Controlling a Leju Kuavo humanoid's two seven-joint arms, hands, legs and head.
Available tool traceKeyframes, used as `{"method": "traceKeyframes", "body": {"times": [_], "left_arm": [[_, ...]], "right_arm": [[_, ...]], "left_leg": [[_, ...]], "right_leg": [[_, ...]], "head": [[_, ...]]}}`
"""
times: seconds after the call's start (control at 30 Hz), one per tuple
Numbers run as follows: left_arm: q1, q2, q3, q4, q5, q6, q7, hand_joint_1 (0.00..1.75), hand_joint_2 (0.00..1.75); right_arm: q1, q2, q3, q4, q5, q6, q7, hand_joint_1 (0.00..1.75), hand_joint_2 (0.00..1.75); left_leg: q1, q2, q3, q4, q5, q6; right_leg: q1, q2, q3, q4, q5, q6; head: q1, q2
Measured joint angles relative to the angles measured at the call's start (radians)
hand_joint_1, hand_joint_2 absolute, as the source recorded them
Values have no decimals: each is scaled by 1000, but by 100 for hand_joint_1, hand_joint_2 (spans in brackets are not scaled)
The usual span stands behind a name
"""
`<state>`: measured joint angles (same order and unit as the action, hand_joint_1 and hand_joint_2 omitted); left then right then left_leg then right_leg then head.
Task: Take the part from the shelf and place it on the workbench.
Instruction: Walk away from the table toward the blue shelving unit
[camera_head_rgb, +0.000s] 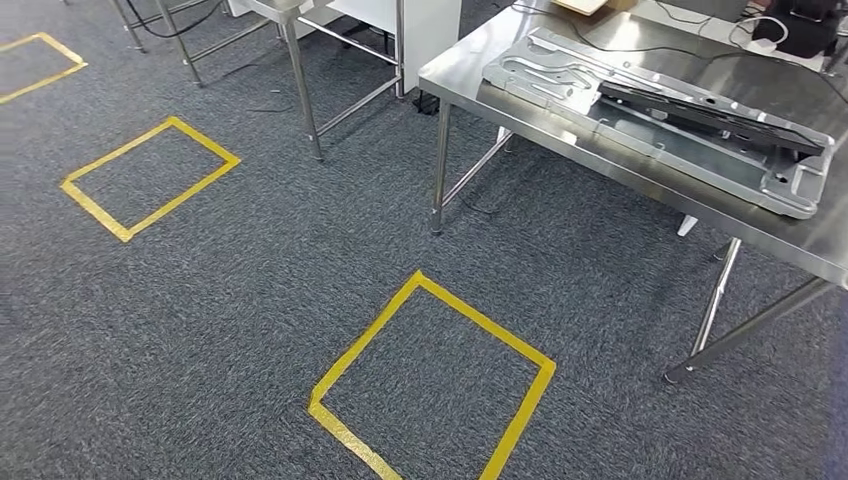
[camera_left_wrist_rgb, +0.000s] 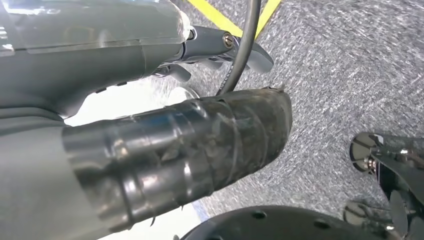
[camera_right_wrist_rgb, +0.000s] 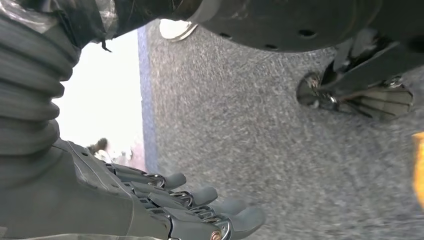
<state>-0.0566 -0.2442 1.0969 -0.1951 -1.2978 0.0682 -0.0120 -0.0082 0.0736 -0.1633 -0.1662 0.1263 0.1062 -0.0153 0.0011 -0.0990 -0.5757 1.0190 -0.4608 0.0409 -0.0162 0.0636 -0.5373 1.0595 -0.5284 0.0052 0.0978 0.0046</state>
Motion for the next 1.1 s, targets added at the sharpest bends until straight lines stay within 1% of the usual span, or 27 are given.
{"method": "traceKeyframes", "body": {"times": [0.03, 0.07, 0.1, 0.13, 0.2, 0.27, 0.3, 0.33, 0.37, 0.4, 0.43, 0.5, 0.53, 0.57, 0.63, 0.7, 0.77, 0.8, 0.83, 0.87, 0.9, 0.93, 0.97, 1.0, 1.03, 1.07, 1.1], "left_arm": [[0, -1, 0, 0, 0, 1, 0, 0, 0], [0, -1, -1, 0, 0, 3, 0, 0, 0], [1, -1, -1, 0, 0, 5, 0, 0, 0], [3, -1, -1, 0, 1, 6, 0, 0, 0], [2, -1, -1, 0, 3, 7, 2, 0, 0], [0, -1, -1, 0, 4, 6, 4, 0, 0], [0, -1, -1, 0, 4, 6, 4, 0, 0], [0, -1, -1, 0, 4, 6, 4, 0, 0], [0, -1, -1, 0, 3, 6, 5, 0, 0], [1, -1, -1, 0, 3, 6, 5, 0, 0], [2, 0, -1, 0, 3, 7, 5, 0, 0], [2, 0, -1, 0, 3, 8, 5, 0, 0], [2, -1, -1, 0, 3, 8, 5, 0, 0], [2, -1, -1, 0, 4, 8, 5, 0, 0], [3, -1, -1, 0, 6, 6, 6, 0, 0], [3, 0, 0, 0, 10, 3, 6, 0, 0], [1, 0, 0, 0, 12, 2, 6, 0, 0], [-1, 0, 0, 0, 12, 2, 7, 0, 0], [-1, -1, 0, 0, 12, 2, 8, 0, 0], [-1, -1, 0, 0, 13, 2, 9, 0, 0], [0, -1, 0, 0, 14, 2, 10, 0, 0], [0, -1, 0, 0, 14, 2, 11, 0, 0], [0, -2, 0, 0, 14, 2, 11, 0, 0], [0, -4, 0, 0, 14, 2, 12, 0, 0], [-2, -5, 0, 0, 14, 2, 12, 0, 0], [-3, -7, 1, 0, 15, 3, 12, 0, 0], [-4, -8, 1, 0, 15, 3, 12, 0, 0]], "right_arm": [[0, 0, -1, 0, 0, 0, 0, 0, 175], [-2, -1, -3, 0, 0, 0, 0, 0, 175], [-4, 0, -4, 0, -1, 0, 0, 0, 175], [-6, 1, -5, 0, -1, 0, 0, 0, 175], [-5, 3, -7, 0, -2, 0, 0, 0, 175], [1, 4, -10, 0, -2, 0, 0, 0, 175], [2, 4, -12, 0, -2, 0, 0, 0, 175], [3, 4, -12, 0, -2, 0, 0, 0, 175], [3, 4, -13, 0, -1, 0, 0, 0, 175], [3, 4, -13, 0, -1, 0, 0, 0, 175], [2, 4, -13, 0, -1, 0, 0, 0, 175], [1, 4, -14, 0, -1, 0, 0, 0, 175], [1, 4, -14, 0, -1, -1, 0, 0, 175], [0, 3, -14, 0, -1, -1, 0, 0, 175], [-6, 3, -15, 0, -1, -1, 0, 0, 175], [-9, 3, -15, -1, 0, -1, 0, 0, 175], [-7, 3, -15, -1, 0, -1, 0, 0, 175], [-5, 3, -15, 0, 0, -1, 0, 0, 175], [-3, 3, -15, 0, 0, -1, 0, 0, 175], [-1, 3, -15, 0, 0, -1, 0, 0, 175], [0, 3, -15, 0, 0, -1, 0, 0, 175], [0, 3, -15, 0, 0, -1, 0, 0, 175], [1, 3, -15, 0, 0, -1, 0, 0, 175], [1, 0, -15, 0, 0, -1, -1, 0, 175], [1, -2, -15, 0, 0, -1, -1, 0, 175], [1, -3, -15, 0, 0, -1, -2, 0, 175], [-1, -5, -15, 0, 0, -1, -3, 0, 175]], "left_leg": [[1, -10, -5, 2, 1, -6], [2, -20, -9, 2, 3, -13], [4, -32, -12, 0, 7, -21], [5, -29, -15, 2, 6, -26], [4, 16, -35, 42, -21, -36], [8, 71, -85, 150, -84, -46], [12, 82, -114, 211, -112, -52], [16, 87, -133, 252, -124, -57], [20, 92, -135, 260, -117, -61], [24, 98, -116, 228, -92, -65], [27, 110, -79, 164, -57, -68], [25, 142, -13, 44, -16, -65], [23, 151, 2, 14, -10, -60], [19, 151, 3, 7, -13, -53], [19, 133, 0, 5, -10, -38], [20, 116, 1, -1, -6, -24], [18, 98, 0, -5, -2, -14], [15, 86, -2, -6, -1, -10], [11, 73, -3, -6, 0, -7], [6, 58, -4, -5, 1, -5], [2, 41, -3, -5, 1, -3], [-2, 25, 0, -5, 2, -2], [-4, 10, 2, -5, 2, -2], [-5, -2, 2, -6, 3, -2], [-3, -14, 1, -7, 5, -3], [0, -25, -3, -8, 7, -7], [3, -37, -6, -10, 11, -12]], "right_leg": [[2, 14, 9, -26, 5, -3], [3, 15, 10, -32, 3, -4], [4, 4, 11, -37, 6, -7], [3, -9, 15, -43, 10, -12], [-2, -38, 23, -58, 18, -23], [-1, -69, 26, -63, 19, -31], [-1, -85, 26, -63, 18, -33], [-1, -101, 27, -62, 16, -31], [-2, -116, 28, -62, 13, -29], [-3, -130, 31, -61, 10, -24], [-6, -143, 36, -59, 6, -19], [-6, -164, 42, -54, -4, -4], [-4, -171, 45, -52, -7, 3], [-1, -178, 47, -52, -8, 10], [-2, -185, 52, -56, -10, 20], [-7, -147, 45, -32, -34, 27], [-7, -91, -5, 69, -93, 26], [-4, -77, -42, 138, -122, 22], [-1, -72, -75, 197, -138, 17], [4, -69, -95, 225, -135, 11], [10, -65, -97, 215, -111, 1], [17, -57, -81, 169, -72, -10], [25, -36, -54, 101, -30, -26], [30, -7, -30, 40, 0, -41], [34, 17, -11, -8, 19, -53], [37, 34, -1, -35, 26, -61], [37, 35, 1, -43, 25, -65]], "head": [[0, 0], [0, 0], [0, 0], [0, 0], [-1, 0], [-1, 0], [-1, 0], [-1, 0], [-1, 0], [-1, 0], [-1, 0], [0, 0], [0, 0], [0, 0], [0, 0], [0, 0], [0, 0], [0, 0], [0, 0], [0, 0], [0, 0], [0, 0], [0, 0], [0, 0], [1, 0], [1, 0], [2, 0]]}}
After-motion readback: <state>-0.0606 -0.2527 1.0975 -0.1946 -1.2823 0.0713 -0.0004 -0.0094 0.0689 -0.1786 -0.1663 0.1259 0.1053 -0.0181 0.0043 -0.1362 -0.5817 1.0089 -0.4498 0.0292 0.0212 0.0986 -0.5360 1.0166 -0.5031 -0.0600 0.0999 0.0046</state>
